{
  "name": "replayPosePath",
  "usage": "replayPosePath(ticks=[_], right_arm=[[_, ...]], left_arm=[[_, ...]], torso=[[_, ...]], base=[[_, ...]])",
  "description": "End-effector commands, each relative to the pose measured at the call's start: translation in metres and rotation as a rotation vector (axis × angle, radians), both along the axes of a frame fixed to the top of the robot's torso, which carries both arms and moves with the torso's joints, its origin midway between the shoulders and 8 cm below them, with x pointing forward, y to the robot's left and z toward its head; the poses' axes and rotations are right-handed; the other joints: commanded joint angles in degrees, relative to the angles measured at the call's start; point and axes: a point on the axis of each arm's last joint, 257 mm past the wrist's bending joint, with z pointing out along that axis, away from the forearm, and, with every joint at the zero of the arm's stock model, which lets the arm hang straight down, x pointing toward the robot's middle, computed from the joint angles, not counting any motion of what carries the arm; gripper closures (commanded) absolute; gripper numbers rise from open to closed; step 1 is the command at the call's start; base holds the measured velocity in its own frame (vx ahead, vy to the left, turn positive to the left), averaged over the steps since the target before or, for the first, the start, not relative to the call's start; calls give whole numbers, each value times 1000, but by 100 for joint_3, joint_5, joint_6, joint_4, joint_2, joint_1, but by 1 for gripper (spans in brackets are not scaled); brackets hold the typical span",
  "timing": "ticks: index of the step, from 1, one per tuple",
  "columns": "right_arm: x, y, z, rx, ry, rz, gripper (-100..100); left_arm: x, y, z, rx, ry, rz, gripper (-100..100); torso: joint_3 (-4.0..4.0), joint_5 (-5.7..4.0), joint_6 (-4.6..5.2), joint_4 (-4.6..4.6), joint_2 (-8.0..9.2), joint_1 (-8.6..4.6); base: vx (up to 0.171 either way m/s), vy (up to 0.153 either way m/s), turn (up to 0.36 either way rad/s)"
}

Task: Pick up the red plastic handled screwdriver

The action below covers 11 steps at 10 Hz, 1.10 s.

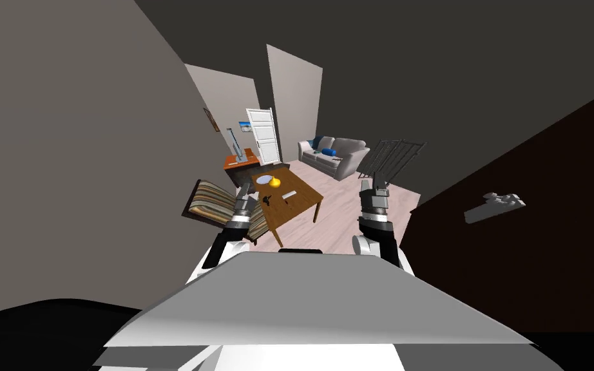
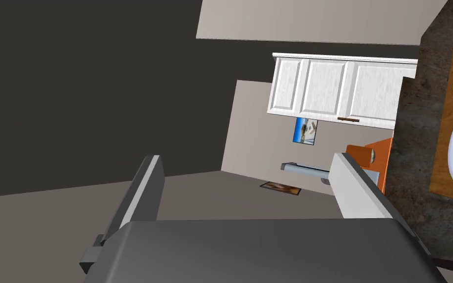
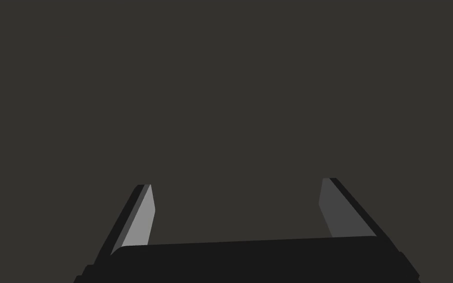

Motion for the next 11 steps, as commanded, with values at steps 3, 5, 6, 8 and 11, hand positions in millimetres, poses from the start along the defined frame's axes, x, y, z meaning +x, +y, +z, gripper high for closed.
replayPosePath(ticks=[3, 5, 6, 8, 11], right_arm=[[0, 0, 0, 0, 0, 0, 0], [0, 0, 0, 0, 0, 0, 0], [0, 0, 0, 0, 0, 0, 0], [0, 0, 0, 0, 0, 0, 0], [0, 0, 0, 0, 0, 0, 0]], left_arm=[[8, -7, -37, -30, 112, -60, -100], [10, -9, -56, -41, 170, -87, -100], [11, -12, -77, -44, 231, -113, -100], [11, -14, -98, -51, 296, -139, -100], [9, -15, -122, -68, 366, -164, -100]], torso=[[-4, 0, 5, -1, -7, -3], [-2, 0, 4, -1, -4, -3], [0, -1, -1, 0, 0, -2], [-1, -1, -1, -1, -2, -3], [-4, -1, 2, -2, -7, -6]], base=[[35, -8, -202], [29, -9, -168], [35, -16, -195], [36, -10, -199], [39, -10, -157]])
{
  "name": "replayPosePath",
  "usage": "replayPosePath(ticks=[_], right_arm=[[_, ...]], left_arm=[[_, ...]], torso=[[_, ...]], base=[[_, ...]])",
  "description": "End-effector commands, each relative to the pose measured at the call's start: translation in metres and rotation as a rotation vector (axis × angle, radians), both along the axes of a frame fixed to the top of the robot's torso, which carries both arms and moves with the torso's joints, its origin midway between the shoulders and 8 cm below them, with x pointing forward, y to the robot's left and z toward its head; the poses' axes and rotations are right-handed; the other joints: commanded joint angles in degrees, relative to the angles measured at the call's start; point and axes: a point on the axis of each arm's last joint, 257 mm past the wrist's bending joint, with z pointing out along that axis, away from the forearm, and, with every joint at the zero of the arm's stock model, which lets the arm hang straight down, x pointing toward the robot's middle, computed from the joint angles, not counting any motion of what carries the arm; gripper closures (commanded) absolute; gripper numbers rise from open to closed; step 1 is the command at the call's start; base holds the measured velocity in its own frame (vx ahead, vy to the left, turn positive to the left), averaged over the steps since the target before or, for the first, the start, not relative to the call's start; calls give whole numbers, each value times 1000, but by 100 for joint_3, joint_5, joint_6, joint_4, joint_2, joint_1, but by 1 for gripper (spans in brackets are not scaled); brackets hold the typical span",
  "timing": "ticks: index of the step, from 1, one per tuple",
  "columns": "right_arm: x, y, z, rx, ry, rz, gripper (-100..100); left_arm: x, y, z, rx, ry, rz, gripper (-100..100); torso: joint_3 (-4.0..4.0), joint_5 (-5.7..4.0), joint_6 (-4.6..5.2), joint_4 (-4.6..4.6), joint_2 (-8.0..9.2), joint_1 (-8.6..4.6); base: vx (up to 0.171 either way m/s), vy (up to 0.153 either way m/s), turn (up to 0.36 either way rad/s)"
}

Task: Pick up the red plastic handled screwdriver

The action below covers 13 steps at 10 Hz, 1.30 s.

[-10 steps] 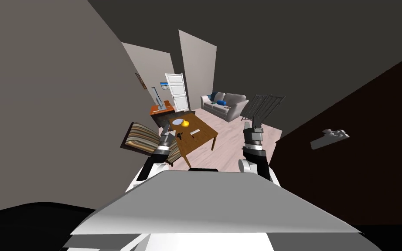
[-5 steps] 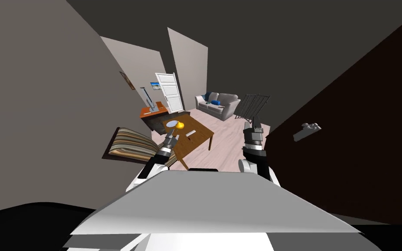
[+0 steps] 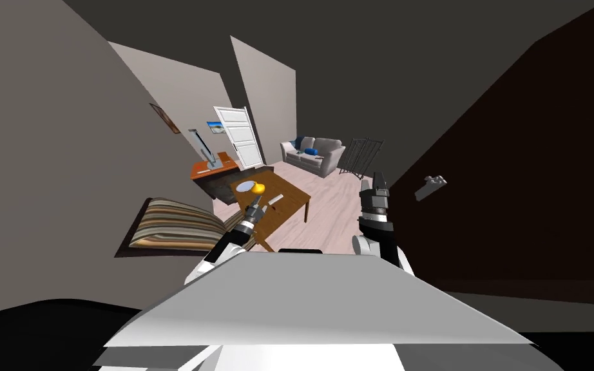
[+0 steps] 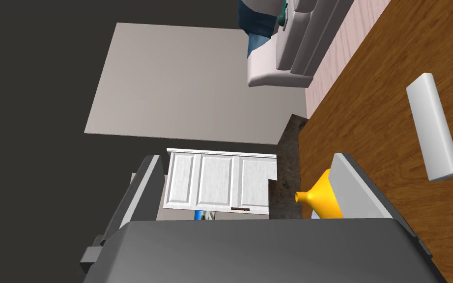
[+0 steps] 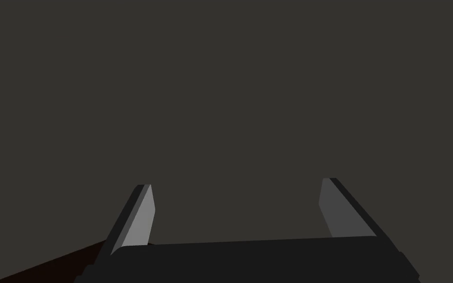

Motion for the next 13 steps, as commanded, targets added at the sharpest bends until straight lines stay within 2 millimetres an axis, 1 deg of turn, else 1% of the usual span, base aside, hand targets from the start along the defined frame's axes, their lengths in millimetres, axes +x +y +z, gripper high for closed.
replayPosePath(ticks=[1, 2, 3, 4, 5, 6, 7, 8, 10, 11, 12, 13], right_arm=[[0, 0, 0, 0, 0, 0, 0], [0, 0, 0, 0, 0, 0, 0], [0, 0, 0, 0, 0, 0, 0], [0, 0, 0, 0, 0, 0, 0], [0, 0, 0, 0, 0, 0, 0], [0, 0, 0, 0, 0, 0, 0], [0, 0, 0, 0, 0, 0, 0], [0, 0, 0, 0, 0, 0, 0], [0, 0, 0, 0, 0, 0, 0], [0, 0, 0, 0, 0, 0, 0], [0, 0, 0, 0, 0, 0, 0], [0, 0, 0, 0, 0, 0, 0]], left_arm=[[-3, -1, -28, 2, 81, -28, -100], [-3, 0, -28, -8, 83, -27, -100], [-9, -1, -53, -1, 155, -49, -100], [-9, 0, -53, -10, 158, -50, -100], [-17, 0, -78, -1, 232, -70, -100], [-17, 1, -79, -10, 235, -70, -100], [-27, 3, -104, 0, 312, -89, -100], [-27, 3, -105, -8, 315, -88, -100], [-52, 10, -156, 13, 470, -117, -100], [-53, 12, -156, 1, 478, -116, -100], [-69, 20, -181, 16, 560, -127, -100], [-87, 26, -203, 33, 636, -140, -100]], torso=[[0, 0, 0, 0, 0, 0], [0, 0, 5, 0, -1, 0], [0, 1, 0, 0, -1, 2], [-3, 0, 4, -1, -5, 0], [-2, 0, 0, -1, -4, -1], [-4, 0, 3, -1, -7, 0], [-3, 0, 0, -1, -4, -1], [-4, -1, 4, -1, -7, -3], [-6, 1, 4, -2, -11, 2], [-13, 0, 3, -5, -23, -1], [-11, -1, -3, -4, -18, -4], [-9, -1, 0, -3, -15, -3]], base=[[39, -11, -244], [39, -4, -132], [54, -15, -244], [48, -9, -138], [57, -8, -217], [47, -9, -154], [56, -17, -287], [53, -2, -123], [89, -8, -341], [83, -9, -97], [72, -8, -178], [97, -3, -365]])
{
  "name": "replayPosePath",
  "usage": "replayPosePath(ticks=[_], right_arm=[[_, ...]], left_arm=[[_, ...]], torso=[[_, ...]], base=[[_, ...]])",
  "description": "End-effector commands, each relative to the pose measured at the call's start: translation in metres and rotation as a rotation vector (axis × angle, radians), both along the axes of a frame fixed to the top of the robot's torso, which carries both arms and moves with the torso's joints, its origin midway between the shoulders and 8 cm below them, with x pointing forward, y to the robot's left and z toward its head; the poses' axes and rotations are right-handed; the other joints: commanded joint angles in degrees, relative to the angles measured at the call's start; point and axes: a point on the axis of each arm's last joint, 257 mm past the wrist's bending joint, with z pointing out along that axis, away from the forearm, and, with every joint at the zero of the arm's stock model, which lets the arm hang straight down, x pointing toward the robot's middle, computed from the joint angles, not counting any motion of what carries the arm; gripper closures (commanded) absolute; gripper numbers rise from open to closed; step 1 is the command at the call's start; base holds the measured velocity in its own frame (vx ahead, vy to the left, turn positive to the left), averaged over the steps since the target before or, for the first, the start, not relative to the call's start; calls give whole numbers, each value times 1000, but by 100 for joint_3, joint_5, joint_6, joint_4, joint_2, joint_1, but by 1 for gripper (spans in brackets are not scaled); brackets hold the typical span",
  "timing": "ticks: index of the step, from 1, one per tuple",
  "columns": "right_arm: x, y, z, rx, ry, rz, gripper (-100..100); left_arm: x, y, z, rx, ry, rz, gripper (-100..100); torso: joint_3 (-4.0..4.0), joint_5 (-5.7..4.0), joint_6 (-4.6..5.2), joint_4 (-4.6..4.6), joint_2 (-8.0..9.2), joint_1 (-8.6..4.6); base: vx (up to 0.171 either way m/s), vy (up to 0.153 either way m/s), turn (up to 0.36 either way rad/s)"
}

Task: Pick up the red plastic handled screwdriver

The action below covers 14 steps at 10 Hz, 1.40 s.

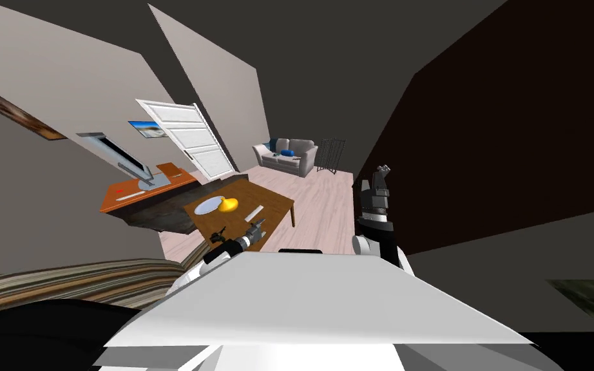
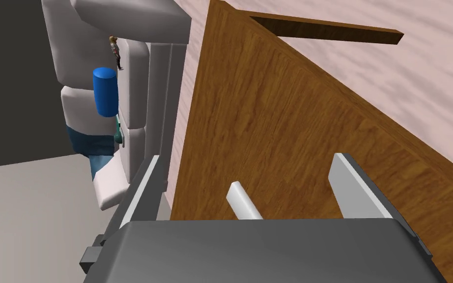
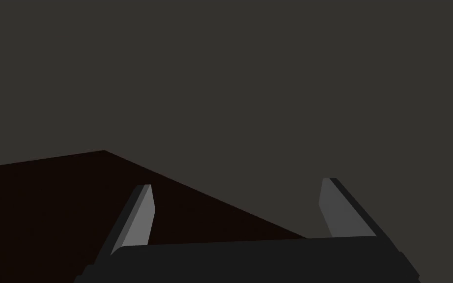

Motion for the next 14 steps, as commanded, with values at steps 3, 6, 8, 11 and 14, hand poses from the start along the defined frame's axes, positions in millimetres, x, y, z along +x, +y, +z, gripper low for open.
replayPosePath(ticks=[3, 6, 8, 11, 14], right_arm=[[0, 0, 0, 0, 0, 0, 0], [0, 0, 0, 0, 0, 0, 0], [0, 0, 0, 0, 0, 0, 0], [0, 0, 0, 0, 0, 0, 0], [0, 0, 0, 0, 0, 0, 0]], left_arm=[[-37, 16, -43, 15, 145, -6, -100], [-82, 41, -84, 49, 307, -12, -100], [-106, 56, -101, 68, 386, -11, -100], [-131, 71, -115, 89, 462, -9, -100], [-182, 104, -138, 132, 606, 2, -100]], torso=[[-1, -1, -3, 0, -2, -3], [6, -1, -7, 2, 11, -1], [6, -1, -9, 2, 11, -6], [12, -1, -10, 4, 21, -5], [-1, 0, -9, -1, 0, -1]], base=[[86, -2, -188], [72, 2, -216], [74, -2, -151], [51, 10, -115], [101, 15, -223]])
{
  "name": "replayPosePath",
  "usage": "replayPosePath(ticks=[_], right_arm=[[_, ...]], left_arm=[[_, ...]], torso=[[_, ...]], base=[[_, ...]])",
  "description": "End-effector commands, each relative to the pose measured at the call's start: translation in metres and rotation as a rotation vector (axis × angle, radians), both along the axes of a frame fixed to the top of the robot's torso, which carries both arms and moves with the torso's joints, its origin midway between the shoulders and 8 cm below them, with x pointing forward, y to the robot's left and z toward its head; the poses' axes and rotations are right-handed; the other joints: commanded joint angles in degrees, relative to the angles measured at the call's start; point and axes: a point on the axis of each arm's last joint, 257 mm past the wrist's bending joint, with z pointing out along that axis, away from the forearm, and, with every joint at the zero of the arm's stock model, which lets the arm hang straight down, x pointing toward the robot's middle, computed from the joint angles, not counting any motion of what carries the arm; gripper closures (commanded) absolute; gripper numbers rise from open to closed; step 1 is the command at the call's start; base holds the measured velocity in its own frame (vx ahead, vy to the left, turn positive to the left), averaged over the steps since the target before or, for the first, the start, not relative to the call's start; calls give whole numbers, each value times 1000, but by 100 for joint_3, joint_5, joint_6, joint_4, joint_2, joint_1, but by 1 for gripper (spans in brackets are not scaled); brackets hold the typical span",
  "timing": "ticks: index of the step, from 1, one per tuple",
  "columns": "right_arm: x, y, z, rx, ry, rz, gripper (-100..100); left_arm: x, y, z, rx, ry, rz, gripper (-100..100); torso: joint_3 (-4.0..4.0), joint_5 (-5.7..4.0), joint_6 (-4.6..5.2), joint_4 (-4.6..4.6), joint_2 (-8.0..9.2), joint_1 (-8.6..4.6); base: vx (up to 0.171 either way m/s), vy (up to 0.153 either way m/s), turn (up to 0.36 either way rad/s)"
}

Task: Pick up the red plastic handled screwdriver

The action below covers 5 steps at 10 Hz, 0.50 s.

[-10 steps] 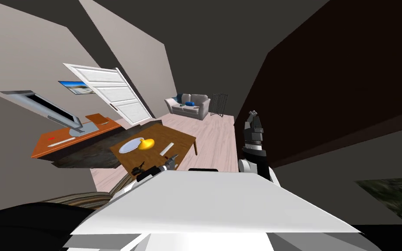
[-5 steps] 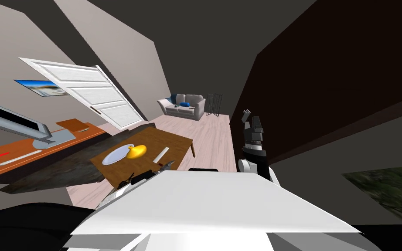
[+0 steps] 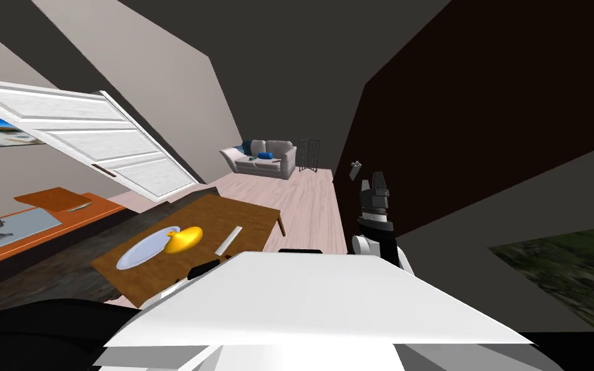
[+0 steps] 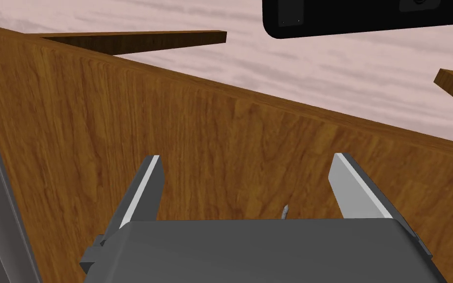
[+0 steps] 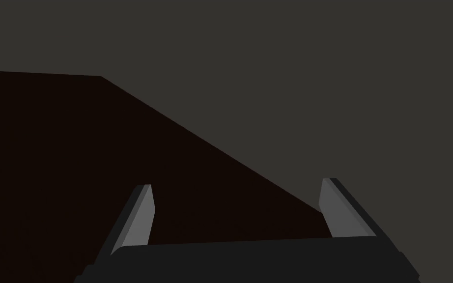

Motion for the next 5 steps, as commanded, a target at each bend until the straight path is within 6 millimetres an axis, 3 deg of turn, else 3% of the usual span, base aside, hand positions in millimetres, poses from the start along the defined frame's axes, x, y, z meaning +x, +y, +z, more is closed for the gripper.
replayPosePath(ticks=[1, 2, 3, 4, 5], right_arm=[[0, 0, 0, 0, 0, 0, 0], [0, 0, 0, 0, 0, 0, 0], [0, 0, 0, 0, 0, 0, 0], [0, 0, 0, 0, 0, 0, 0], [0, 0, 0, 0, 0, 0, 0]], left_arm=[[-17, 15, -4, 18, 38, -6, -100], [-17, 15, -3, 13, 40, 2, -100], [-41, 31, -11, 36, 106, 7, -100], [-41, 31, -11, 36, 106, 7, -100], [-65, 48, -17, 59, 167, 12, -100]], torso=[[0, 0, 0, 0, 0, 0], [4, -2, -4, 1, 9, 0], [12, -1, -4, 4, 22, -3], [10, -1, 0, 4, 18, 0], [9, -1, -3, 4, 17, 1]], base=[[63, 9, -90], [22, 6, 16], [50, 13, -202], [50, 16, -108], [75, 3, -177]])
